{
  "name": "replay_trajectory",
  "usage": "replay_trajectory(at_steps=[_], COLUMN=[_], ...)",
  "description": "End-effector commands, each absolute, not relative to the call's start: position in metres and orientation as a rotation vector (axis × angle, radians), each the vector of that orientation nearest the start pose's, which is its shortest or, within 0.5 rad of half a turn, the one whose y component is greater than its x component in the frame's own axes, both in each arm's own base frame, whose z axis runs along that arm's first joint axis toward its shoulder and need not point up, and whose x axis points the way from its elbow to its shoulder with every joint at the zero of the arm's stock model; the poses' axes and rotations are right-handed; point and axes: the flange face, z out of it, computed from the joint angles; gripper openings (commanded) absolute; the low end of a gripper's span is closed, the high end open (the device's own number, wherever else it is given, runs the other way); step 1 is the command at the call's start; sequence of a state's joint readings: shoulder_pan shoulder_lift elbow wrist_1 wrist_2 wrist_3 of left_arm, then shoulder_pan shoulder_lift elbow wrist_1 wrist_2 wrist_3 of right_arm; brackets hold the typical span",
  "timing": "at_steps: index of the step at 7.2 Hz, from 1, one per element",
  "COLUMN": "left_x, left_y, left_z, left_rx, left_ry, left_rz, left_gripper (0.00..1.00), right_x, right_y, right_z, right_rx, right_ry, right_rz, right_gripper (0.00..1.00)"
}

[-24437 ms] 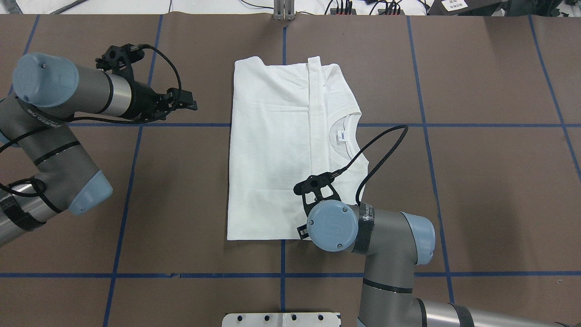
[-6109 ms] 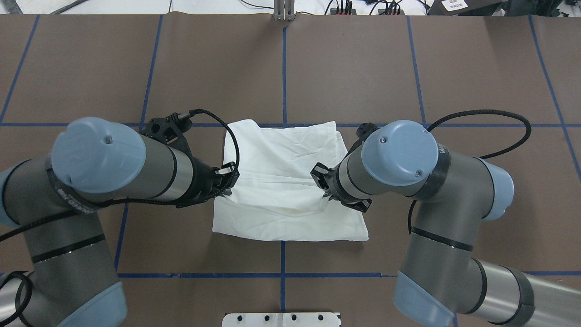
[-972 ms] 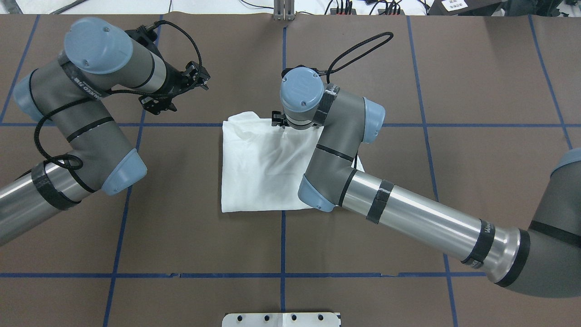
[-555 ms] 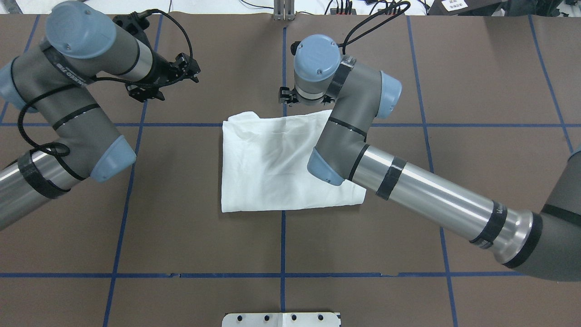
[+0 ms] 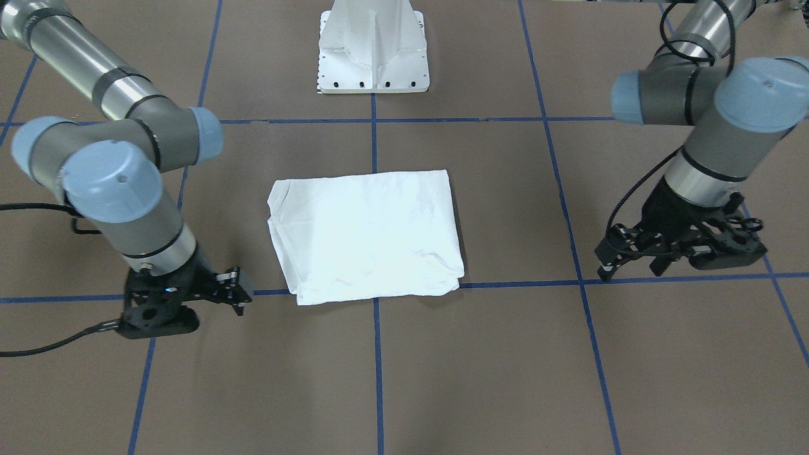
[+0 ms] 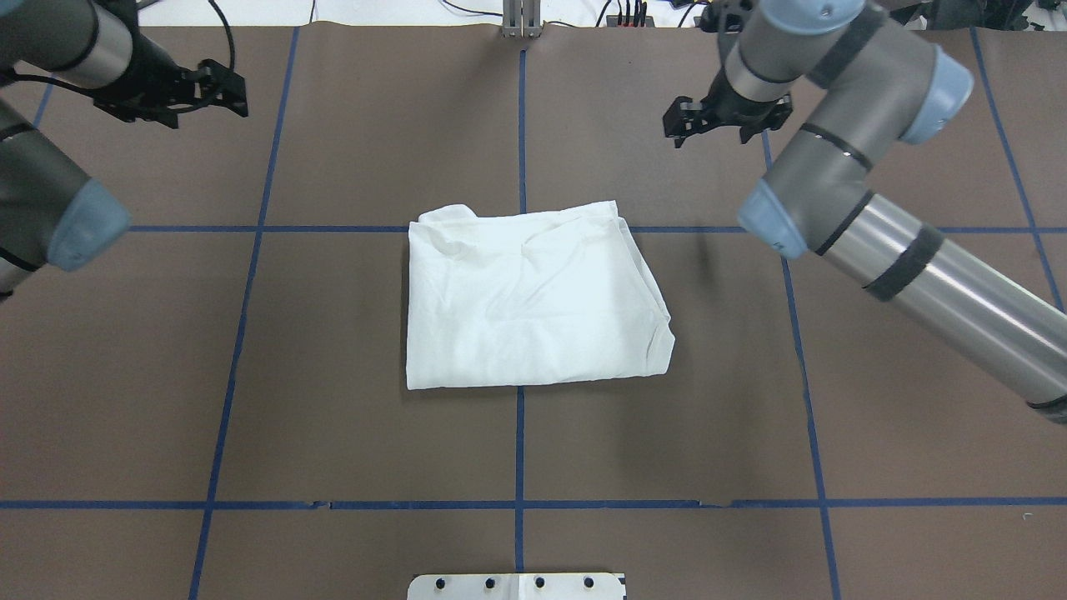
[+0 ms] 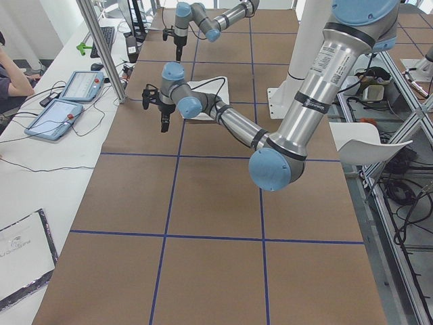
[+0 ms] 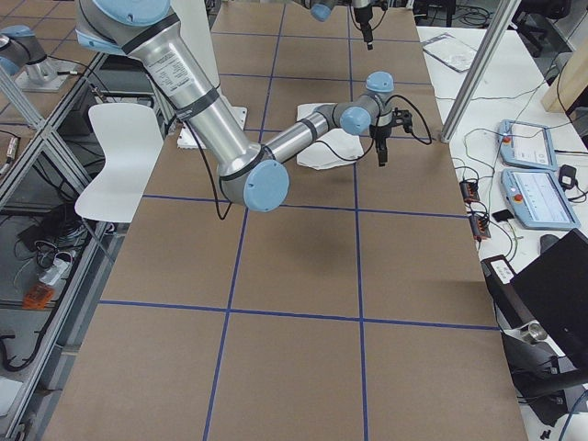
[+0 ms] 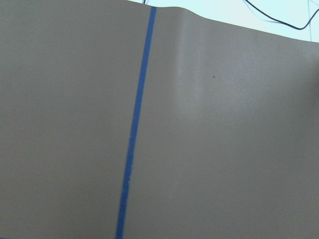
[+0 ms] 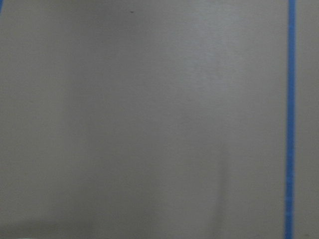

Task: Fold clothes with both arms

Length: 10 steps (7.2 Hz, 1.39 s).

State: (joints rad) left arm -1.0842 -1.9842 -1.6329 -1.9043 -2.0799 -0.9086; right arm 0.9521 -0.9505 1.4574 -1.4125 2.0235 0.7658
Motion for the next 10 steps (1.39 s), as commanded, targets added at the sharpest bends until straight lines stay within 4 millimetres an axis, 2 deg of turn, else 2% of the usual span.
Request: replay_trajectory(at_steps=[1, 2, 3, 4, 5, 6, 7, 8, 9, 10], left_x=[0.144, 0.104, 0.065, 0.017, -0.005, -0.005, -0.007, -0.009, -0.01, -0.013], left_y=[-0.612, -0.602, -0.592, -0.569, -0.537, -0.526, -0.524, -0.515, -0.514, -0.506], left_z=[0.434, 0.469, 0.496, 0.531, 0.561, 0.561, 0.565, 0.596, 0.605, 0.617], left_rx=[0.368, 0.393, 0.423, 0.425, 0.4, 0.405, 0.4, 0.35, 0.324, 0.283], left_ry=[0.768, 0.713, 0.663, 0.679, 0.744, 0.755, 0.746, 0.737, 0.731, 0.73], left_rz=[0.003, 0.082, 0.162, 0.23, 0.25, 0.241, 0.231, 0.215, 0.197, 0.177], left_gripper=[0.99, 0.99, 0.99, 0.99, 0.99, 0.99, 0.99, 0.99, 0.99, 0.99], right_x=[-0.232, -0.182, -0.126, -0.071, -0.044, -0.043, -0.035, -0.029, -0.03, -0.032], right_y=[-0.619, -0.603, -0.574, -0.547, -0.517, -0.506, -0.506, -0.497, -0.502, -0.496], right_z=[0.396, 0.43, 0.47, 0.508, 0.544, 0.566, 0.563, 0.594, 0.592, 0.595], right_rx=[0.187, 0.179, 0.162, 0.159, 0.12, 0.084, 0.122, 0.074, 0.061, 0.019], right_ry=[-0.658, -0.647, -0.674, -0.692, -0.698, -0.706, -0.71, -0.694, -0.723, -0.781], right_rz=[-0.122, -0.139, -0.166, -0.204, -0.186, -0.169, -0.173, -0.142, -0.129, -0.088], right_gripper=[1.0, 1.0, 1.0, 1.0, 1.0, 1.0, 1.0, 1.0, 1.0, 1.0])
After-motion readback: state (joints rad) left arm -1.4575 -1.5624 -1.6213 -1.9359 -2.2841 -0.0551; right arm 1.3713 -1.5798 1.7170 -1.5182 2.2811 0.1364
